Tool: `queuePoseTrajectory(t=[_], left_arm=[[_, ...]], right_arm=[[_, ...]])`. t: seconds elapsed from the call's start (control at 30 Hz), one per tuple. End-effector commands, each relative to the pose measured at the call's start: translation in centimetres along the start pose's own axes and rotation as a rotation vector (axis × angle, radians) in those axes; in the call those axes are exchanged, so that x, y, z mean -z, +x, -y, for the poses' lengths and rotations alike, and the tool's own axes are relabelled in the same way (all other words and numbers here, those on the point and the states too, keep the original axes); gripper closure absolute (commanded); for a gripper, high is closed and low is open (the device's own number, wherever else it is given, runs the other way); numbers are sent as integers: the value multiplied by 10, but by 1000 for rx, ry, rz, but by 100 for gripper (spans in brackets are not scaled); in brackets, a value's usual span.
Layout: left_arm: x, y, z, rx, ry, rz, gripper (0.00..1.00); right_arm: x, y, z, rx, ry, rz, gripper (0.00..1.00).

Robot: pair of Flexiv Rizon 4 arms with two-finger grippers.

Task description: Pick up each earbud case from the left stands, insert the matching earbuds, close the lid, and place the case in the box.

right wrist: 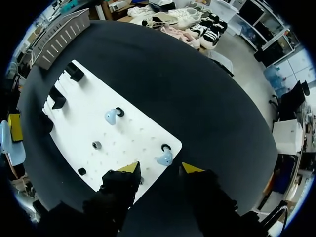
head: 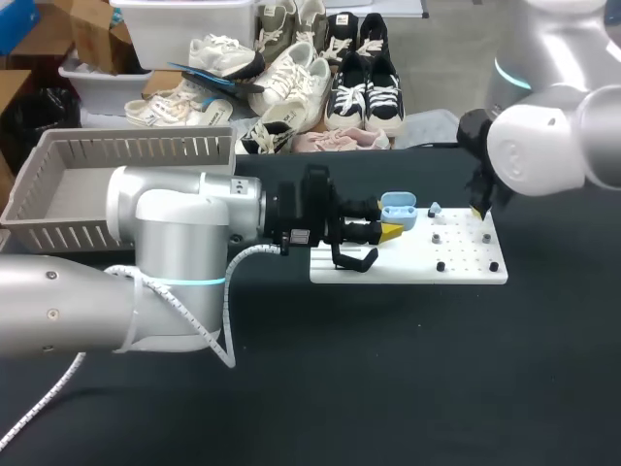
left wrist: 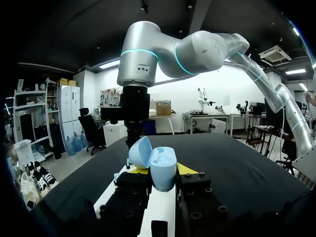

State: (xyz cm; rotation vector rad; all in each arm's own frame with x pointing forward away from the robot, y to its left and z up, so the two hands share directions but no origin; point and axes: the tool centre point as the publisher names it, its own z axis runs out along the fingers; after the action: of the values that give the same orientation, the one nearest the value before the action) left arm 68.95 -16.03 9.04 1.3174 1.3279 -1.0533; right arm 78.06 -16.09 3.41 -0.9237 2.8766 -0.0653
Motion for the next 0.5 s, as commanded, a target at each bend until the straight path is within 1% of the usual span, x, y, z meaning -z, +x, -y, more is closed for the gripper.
queuePoseTrajectory(t=[0.03, 0.27, 0.5], left_arm=[[0, 0, 2, -1, -6, 2, 100], [0, 0, 2, -1, -6, 2, 100], [0, 0, 2, -1, -6, 2, 100]], right_arm=[[0, 5, -4, -3, 15, 7, 52], [-3, 5, -3, -7, 9, 11, 53], [-5, 0, 0, -3, 5, 18, 55]])
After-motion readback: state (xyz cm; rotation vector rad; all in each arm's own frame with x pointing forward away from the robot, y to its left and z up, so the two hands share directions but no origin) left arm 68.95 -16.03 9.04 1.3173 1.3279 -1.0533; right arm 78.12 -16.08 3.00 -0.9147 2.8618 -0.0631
